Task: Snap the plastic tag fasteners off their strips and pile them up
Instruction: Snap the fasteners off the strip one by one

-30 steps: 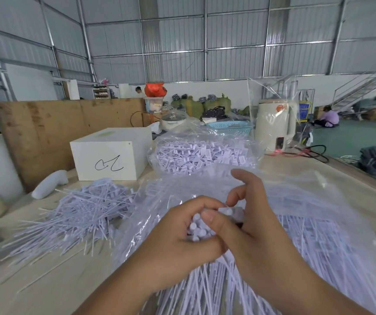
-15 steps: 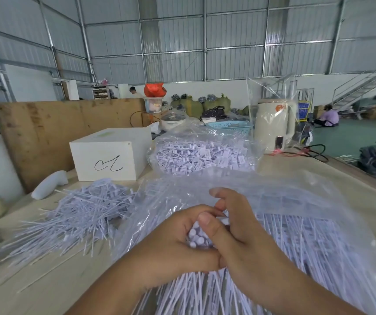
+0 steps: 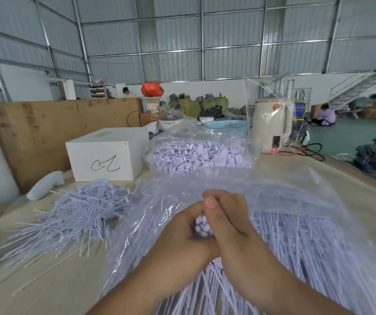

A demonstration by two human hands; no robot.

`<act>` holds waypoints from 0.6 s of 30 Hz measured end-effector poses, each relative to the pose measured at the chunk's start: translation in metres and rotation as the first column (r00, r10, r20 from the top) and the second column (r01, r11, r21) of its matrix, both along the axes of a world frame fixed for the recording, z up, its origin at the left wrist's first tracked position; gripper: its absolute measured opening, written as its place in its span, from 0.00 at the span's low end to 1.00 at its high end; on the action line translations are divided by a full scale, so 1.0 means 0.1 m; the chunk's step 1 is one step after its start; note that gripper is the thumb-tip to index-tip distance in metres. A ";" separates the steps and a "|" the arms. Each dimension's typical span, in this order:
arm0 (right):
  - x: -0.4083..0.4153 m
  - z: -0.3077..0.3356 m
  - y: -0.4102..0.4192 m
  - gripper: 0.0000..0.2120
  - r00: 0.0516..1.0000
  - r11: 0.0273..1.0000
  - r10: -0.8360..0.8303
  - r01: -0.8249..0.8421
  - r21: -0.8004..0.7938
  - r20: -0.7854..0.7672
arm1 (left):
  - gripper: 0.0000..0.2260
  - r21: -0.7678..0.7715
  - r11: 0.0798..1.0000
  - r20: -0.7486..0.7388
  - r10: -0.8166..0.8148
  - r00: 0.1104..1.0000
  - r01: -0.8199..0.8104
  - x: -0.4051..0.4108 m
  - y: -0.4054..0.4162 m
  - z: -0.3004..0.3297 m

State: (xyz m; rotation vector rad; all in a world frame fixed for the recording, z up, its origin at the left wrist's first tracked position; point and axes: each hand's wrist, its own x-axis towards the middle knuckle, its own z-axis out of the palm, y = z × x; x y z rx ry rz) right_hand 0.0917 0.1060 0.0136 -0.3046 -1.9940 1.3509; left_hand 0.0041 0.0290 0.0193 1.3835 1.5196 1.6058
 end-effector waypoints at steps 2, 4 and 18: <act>-0.04 -0.05 -0.02 0.23 1.000 1.000 -0.005 0.005 0.013 0.012 | 0.09 0.016 0.997 -0.038 0.077 0.996 -0.076 0.02 0.02 -0.03; -0.09 -0.10 -0.03 0.24 0.998 0.999 -0.050 0.051 0.004 -0.025 | 0.09 0.006 0.992 -0.015 0.126 0.992 -0.126 0.02 0.04 -0.06; 0.08 0.01 -0.11 0.22 0.964 0.975 0.222 -0.220 -0.030 0.147 | 0.11 0.244 0.863 0.123 0.424 0.897 -0.442 -0.20 -0.11 0.16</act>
